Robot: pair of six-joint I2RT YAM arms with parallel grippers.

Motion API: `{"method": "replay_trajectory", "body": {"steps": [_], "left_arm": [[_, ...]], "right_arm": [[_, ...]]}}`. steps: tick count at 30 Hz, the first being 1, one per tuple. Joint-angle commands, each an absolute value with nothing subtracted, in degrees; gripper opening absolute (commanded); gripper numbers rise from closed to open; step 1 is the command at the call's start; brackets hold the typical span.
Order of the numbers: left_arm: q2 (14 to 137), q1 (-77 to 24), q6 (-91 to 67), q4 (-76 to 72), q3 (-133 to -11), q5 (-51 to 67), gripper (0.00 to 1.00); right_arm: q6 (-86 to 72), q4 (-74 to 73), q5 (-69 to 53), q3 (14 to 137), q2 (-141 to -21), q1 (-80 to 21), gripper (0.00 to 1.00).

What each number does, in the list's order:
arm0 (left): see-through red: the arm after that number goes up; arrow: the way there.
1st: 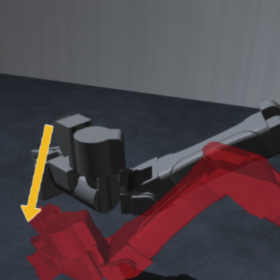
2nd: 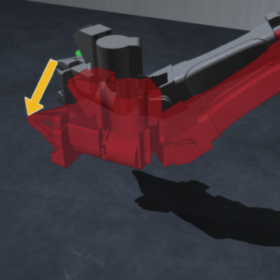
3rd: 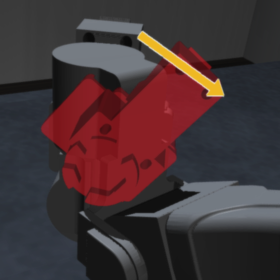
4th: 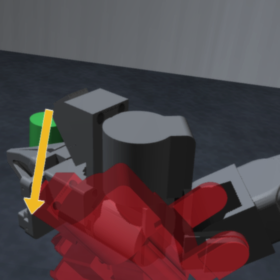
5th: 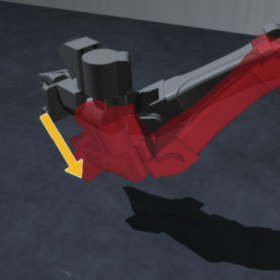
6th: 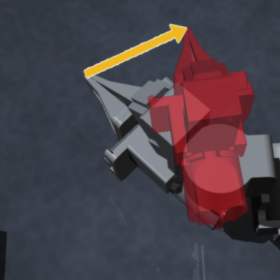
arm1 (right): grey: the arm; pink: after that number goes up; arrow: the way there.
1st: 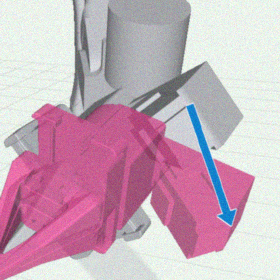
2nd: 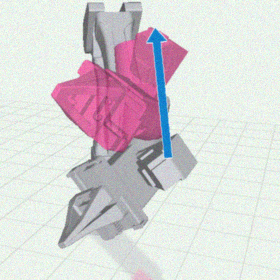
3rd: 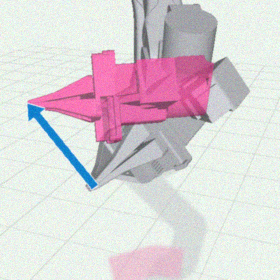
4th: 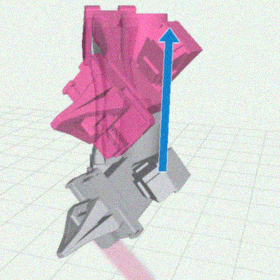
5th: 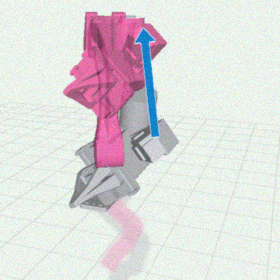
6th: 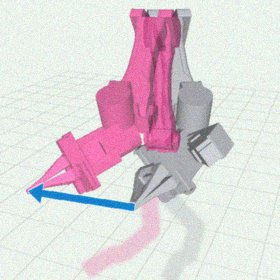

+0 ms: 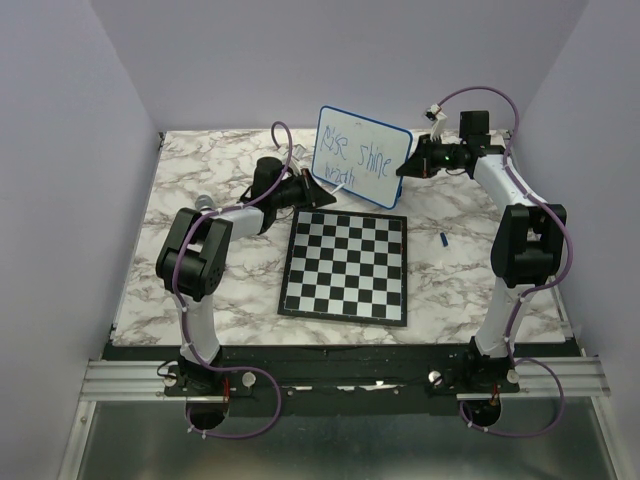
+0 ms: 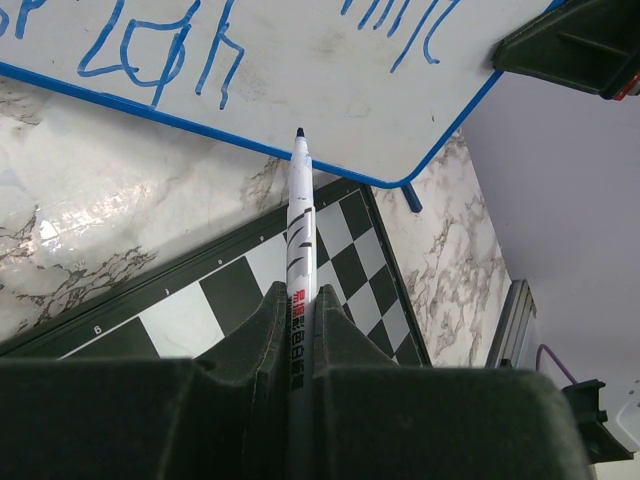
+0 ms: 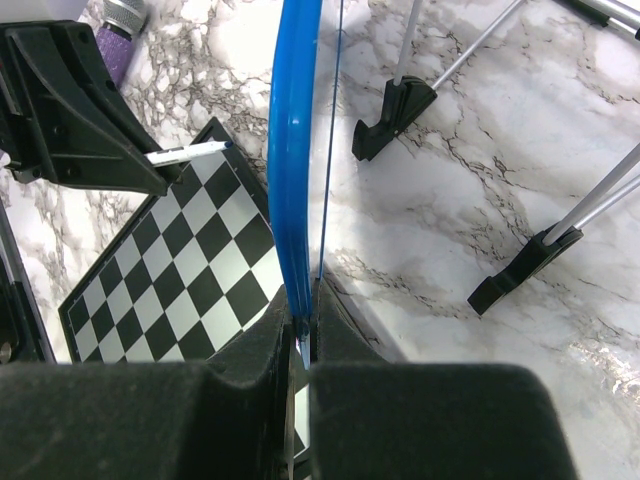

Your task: Write a sentence on the whiteboard

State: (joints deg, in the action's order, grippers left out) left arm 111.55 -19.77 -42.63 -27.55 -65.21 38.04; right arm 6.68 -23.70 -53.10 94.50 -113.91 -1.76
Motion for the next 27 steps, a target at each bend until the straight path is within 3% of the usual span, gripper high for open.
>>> {"method": "replay_trajectory", "body": {"steps": [1,27], "left_arm": [[110.04,-19.60,-41.05,-28.39,-65.13,36.91,0.00],[114.34,-20.48,-41.57,-28.57,-67.93,36.21,0.00]], "right_arm": [[6.94,-24.17,-55.20,94.22,-114.43,-2.02,0.00],[6.94,-24.17,-55.28,94.13,-114.52,-2.02,0.00]]}}
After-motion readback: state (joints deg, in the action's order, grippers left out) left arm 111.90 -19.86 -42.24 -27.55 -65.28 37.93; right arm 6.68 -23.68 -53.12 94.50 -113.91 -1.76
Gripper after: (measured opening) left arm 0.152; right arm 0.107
